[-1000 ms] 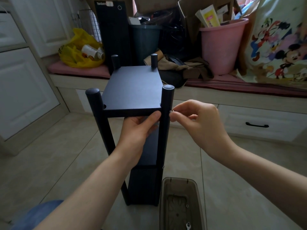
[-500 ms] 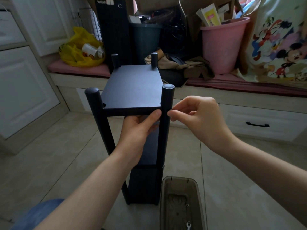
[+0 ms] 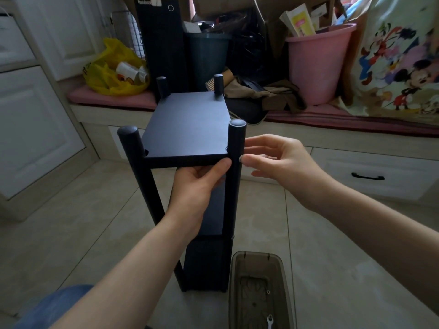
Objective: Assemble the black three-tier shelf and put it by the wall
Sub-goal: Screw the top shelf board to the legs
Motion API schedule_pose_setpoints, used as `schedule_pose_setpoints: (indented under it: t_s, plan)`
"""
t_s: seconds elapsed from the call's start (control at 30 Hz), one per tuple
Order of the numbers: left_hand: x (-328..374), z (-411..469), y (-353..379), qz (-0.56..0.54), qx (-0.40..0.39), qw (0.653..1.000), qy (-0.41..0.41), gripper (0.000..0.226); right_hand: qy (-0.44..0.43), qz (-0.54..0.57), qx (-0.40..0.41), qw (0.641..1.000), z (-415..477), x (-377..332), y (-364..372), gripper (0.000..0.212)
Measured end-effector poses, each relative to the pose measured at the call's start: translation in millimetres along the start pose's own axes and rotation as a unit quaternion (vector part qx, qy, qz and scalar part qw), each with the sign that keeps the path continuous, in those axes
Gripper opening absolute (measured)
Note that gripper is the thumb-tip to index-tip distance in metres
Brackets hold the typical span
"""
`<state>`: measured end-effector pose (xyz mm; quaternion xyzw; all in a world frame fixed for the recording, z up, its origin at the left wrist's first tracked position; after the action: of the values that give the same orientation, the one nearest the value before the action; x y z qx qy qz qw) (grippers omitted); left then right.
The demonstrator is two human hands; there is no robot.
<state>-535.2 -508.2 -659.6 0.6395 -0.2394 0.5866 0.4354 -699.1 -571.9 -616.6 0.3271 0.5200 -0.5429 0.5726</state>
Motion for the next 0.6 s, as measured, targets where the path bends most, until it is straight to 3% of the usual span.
schedule_pose_setpoints:
  t_s: [0.4, 0.6]
  plan:
    - [-0.1, -11.3, 17.7, 0.003, 0.073, 0.996, 0.055, 0.044, 0.057, 0.067, -0.016, 0.996, 5.1, 7.5, -1.3, 0.009]
    - [0.0, -12.5, 17.1, -0.002, 0.085, 0.995, 0.051, 0.028, 0.089, 0.065, -0.075, 0.991, 10.8, 16.2, -10.7, 0.011]
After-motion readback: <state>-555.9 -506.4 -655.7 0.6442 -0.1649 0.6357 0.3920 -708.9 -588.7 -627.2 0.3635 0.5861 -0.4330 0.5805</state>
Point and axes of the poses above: each hand's wrist, its own z-axis towards the middle knuckle, its own y-axis out of the palm, x = y × z, the point moved 1 cm from there along z, towards the middle knuckle, and after that the axes turned 14 degrees about x, right-handed, at the moved point
